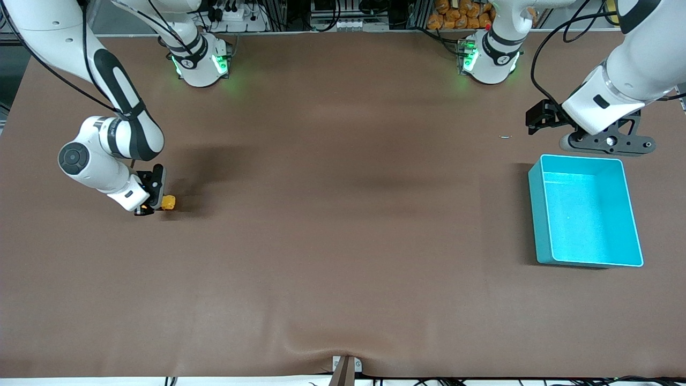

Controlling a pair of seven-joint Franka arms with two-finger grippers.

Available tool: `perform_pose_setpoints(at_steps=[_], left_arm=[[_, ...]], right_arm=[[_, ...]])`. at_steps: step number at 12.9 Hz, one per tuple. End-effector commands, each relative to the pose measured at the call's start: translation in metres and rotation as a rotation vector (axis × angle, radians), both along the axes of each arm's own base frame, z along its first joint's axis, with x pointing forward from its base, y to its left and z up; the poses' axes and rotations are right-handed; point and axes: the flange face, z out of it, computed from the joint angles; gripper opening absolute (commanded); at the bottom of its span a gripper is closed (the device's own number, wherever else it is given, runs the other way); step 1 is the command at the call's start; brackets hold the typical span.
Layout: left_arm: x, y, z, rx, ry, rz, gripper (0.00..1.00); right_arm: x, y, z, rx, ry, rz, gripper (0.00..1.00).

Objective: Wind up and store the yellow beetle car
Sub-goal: 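Press and drag the car backward along the table with the right gripper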

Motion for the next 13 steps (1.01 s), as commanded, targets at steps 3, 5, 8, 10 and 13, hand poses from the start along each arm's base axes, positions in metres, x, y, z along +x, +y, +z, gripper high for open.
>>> perform_pose_setpoints(at_steps=[3, 5, 8, 10, 13], left_arm=[[0.003, -0.001, 0.004, 0.018, -0.015, 0.005, 1.0], [0.002, -0.002, 0.005, 0.017, -0.016, 0.004, 1.0], [0.002, -0.002, 0.005, 0.017, -0.016, 0.004, 1.0], [0.002, -0.002, 0.004, 0.017, -0.015, 0.004, 1.0], [0.003, -0.002, 0.004, 0.017, -0.016, 0.004, 1.0]], right_arm=[[-0.005, -0.021, -0.052, -0.001, 0.05, 0.028, 0.19], [-0.006, -0.031, -0.052, 0.0, 0.049, 0.022, 0.19], [-0.005, -0.036, -0.053, 0.001, 0.048, 0.026, 0.19], [-0.002, -0.037, -0.052, 0.0, 0.044, 0.028, 0.19], [-0.003, -0.04, -0.052, 0.0, 0.045, 0.022, 0.19]])
